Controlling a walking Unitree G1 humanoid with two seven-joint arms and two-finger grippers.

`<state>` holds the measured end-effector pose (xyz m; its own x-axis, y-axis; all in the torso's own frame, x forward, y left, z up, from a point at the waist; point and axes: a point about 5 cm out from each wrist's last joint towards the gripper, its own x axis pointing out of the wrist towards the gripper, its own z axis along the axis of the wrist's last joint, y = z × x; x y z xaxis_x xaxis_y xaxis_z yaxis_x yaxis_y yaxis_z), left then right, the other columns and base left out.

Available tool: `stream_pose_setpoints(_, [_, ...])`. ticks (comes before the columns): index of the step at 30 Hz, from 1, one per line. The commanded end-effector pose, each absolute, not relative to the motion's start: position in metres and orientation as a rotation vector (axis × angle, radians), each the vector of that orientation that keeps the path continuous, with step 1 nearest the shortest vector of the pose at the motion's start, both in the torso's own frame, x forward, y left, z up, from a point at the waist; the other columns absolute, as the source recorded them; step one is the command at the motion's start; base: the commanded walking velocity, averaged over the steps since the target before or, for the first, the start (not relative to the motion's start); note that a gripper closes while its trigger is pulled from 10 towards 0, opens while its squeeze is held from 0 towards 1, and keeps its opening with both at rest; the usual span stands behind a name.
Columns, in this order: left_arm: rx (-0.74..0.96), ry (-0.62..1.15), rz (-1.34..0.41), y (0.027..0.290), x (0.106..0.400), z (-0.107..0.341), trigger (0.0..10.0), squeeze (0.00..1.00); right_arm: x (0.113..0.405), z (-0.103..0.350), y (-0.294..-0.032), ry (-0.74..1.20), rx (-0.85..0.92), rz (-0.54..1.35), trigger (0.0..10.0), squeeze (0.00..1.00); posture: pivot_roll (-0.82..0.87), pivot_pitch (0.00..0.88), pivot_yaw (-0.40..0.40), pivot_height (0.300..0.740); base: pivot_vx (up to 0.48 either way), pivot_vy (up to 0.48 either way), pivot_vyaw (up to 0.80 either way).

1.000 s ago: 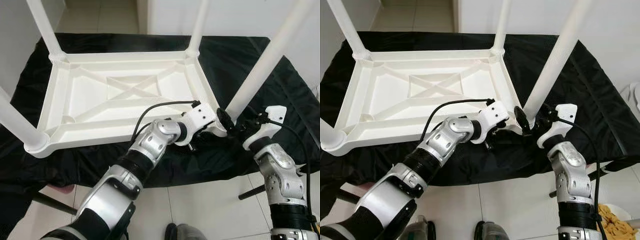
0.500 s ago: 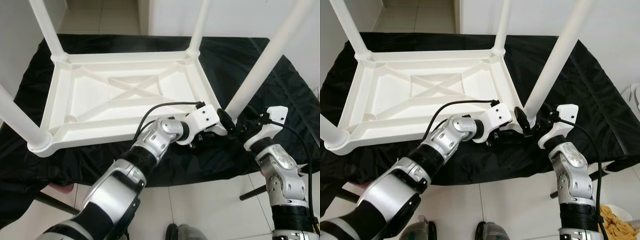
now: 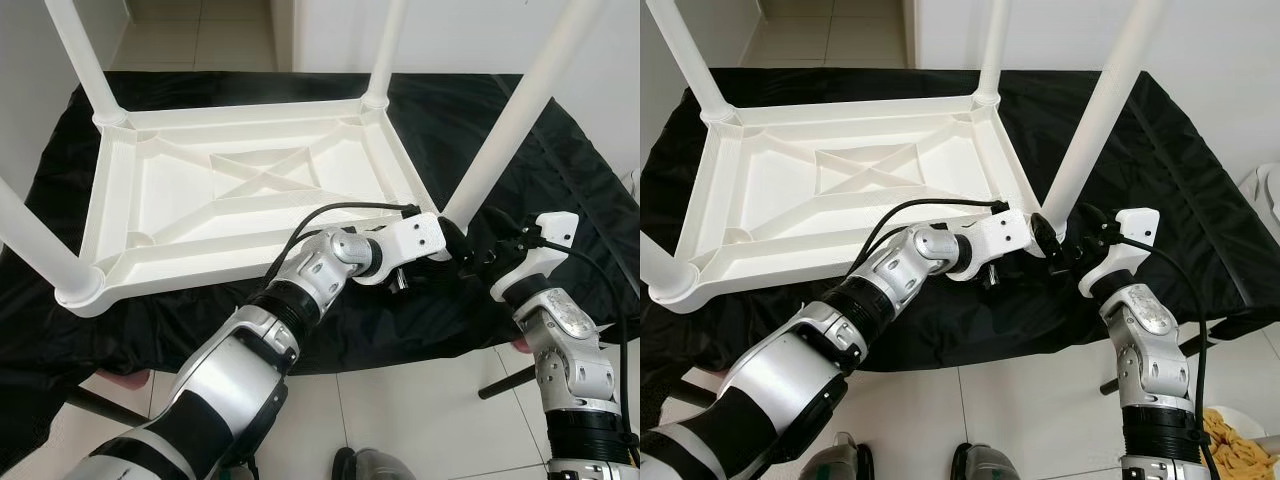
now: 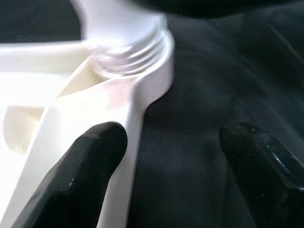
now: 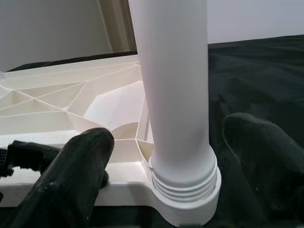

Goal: Building children table

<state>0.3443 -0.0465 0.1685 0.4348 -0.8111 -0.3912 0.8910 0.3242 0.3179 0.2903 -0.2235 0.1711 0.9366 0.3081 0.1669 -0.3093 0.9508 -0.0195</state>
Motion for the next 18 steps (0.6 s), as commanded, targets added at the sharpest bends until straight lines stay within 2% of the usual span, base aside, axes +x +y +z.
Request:
stream_pose_setpoints(1, [0.465, 0.115, -0.711, -0.045, 0.356, 0.170, 10.0, 0.00, 0.289, 0.174, -0.227, -0.176, 0.009, 0.309, 10.0, 0.00, -0.04, 0.103, 0.000, 0.740, 0.000, 0.000, 0.00])
stream_pose_setpoints(11, [0.315, 0.121, -0.674, -0.038, 0.362, 0.177, 10.0, 0.00, 0.289, 0.173, -0.228, -0.174, 0.006, 0.307, 10.0, 0.00, -0.05, 0.100, -0.001, 0.740, 0.000, 0.000, 0.00])
stream_pose_setpoints(18, [0.470, 0.144, -0.652, -0.038, 0.362, 0.166, 10.0, 0.00, 0.291, 0.174, -0.227, -0.176, 0.004, 0.312, 10.0, 0.00, -0.05, 0.093, -0.001, 0.740, 0.000, 0.000, 0.00])
